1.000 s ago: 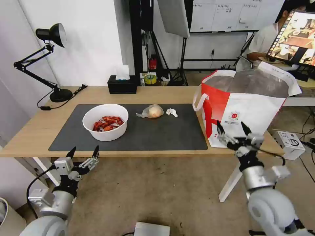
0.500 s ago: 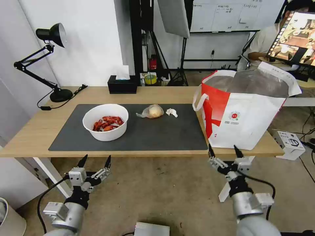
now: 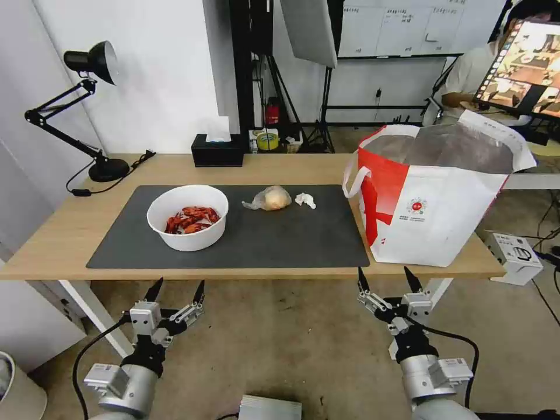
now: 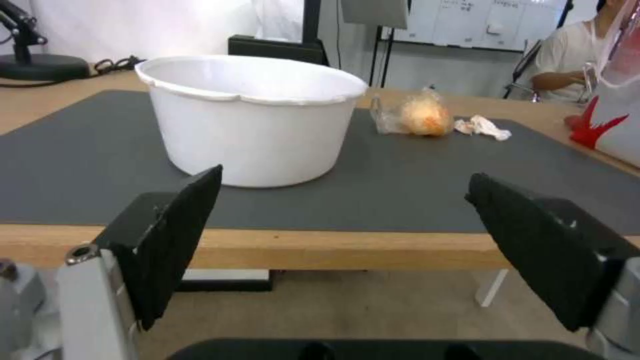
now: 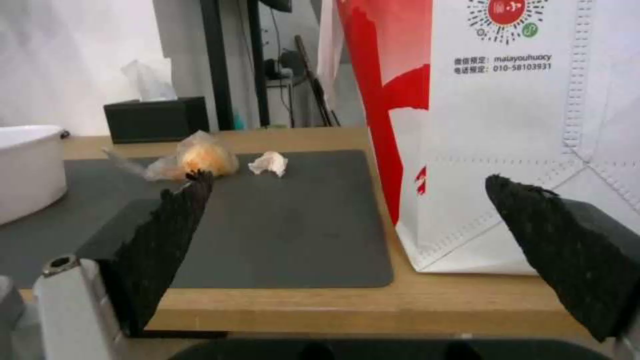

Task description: Pick up the trash from the table and place it into the takeout bag.

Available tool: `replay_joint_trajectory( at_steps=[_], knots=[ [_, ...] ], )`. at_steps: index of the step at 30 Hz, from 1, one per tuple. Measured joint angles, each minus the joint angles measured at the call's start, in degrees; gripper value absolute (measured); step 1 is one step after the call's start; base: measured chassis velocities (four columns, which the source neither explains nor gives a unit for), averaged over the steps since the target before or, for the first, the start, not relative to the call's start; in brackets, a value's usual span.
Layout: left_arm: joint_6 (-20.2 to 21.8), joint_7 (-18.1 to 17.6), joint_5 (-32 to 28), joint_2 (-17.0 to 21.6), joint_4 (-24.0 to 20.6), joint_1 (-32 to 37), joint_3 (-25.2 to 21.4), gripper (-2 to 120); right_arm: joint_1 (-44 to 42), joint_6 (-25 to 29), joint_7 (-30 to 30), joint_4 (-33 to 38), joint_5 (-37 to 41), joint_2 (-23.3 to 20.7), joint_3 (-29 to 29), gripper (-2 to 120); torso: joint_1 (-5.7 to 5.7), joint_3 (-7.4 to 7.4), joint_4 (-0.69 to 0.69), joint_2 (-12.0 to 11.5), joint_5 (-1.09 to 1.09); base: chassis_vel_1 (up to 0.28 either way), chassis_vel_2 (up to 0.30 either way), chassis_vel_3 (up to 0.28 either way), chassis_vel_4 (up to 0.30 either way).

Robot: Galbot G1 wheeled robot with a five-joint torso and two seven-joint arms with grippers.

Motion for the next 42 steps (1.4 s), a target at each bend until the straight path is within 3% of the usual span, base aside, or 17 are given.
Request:
replay_joint_trajectory(
  at_steps=[12,26,35,42],
  knots=[
    [-0.7,0.0,0.0,-0.4,0.1,0.4,-0.1,100,3.8,0.0,-0.7,-2.6,2.8,-3.0,-4.0,100,0.0,0.0,-0.01,0.0,0.0,0.0,0.0,0.0,0.0],
    [-2.3,0.6,2.6,-2.6,0.9,0.8,0.1,100,26.6,-1.0,-0.8,-15.5,14.0,-10.9,-14.5,100,0.0,0.0,-0.01,0.0,0.01,0.0,0.0,0.0,0.0],
    [-3.0,0.9,4.6,-3.1,1.2,0.2,1.7,100,41.8,-1.9,0.8,-24.9,17.4,-11.0,-22.3,100,0.01,0.01,0.0,0.0,0.0,0.0,0.0,0.0,0.0],
    [-3.4,1.0,5.2,-4.0,2.0,-1.0,2.6,100,52.9,-2.2,2.8,-35.1,19.3,-8.3,-30.4,100,0.01,0.01,0.0,0.0,0.01,0.0,0.0,0.0,0.0]
  ],
)
